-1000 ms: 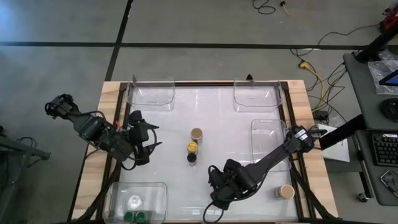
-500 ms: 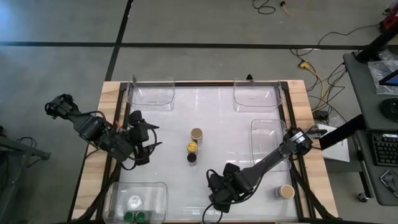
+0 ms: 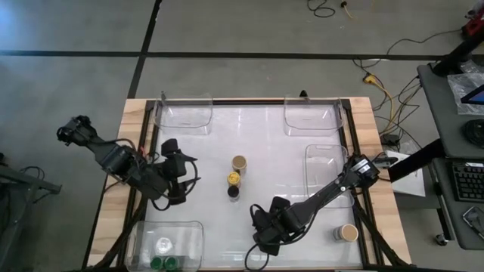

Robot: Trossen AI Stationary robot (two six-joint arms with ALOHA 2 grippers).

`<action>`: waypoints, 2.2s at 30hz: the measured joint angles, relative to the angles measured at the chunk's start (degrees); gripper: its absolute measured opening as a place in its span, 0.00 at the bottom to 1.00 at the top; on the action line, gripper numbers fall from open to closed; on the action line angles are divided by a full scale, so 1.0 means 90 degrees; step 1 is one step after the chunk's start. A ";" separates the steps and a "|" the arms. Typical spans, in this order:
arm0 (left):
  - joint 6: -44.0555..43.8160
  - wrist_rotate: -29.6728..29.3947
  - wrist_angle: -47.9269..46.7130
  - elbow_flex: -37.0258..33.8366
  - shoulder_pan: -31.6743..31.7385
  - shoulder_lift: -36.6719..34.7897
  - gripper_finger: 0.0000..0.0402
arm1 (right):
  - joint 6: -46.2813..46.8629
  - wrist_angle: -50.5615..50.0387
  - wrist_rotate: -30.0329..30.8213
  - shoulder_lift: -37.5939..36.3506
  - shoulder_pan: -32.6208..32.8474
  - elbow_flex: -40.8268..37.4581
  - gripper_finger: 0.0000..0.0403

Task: Sort spices by type
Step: Put the right black seasoning bottle into the middle transparent bin

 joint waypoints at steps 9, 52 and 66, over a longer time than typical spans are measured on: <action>0.0140 0.0576 -0.0002 -0.0002 0.0000 -0.0045 0.65 | -0.0283 -0.0016 0.0008 0.0000 -0.0017 -0.0006 0.51; -0.0751 0.0576 0.0113 0.1311 0.0000 -0.0573 0.65 | -0.3666 -0.1585 0.2002 -0.3479 -0.0986 0.0030 0.49; -0.0613 0.0290 0.1079 0.1180 0.0043 -0.1090 0.65 | -0.4070 -0.2368 0.2017 -0.4808 -0.0974 -0.0144 0.49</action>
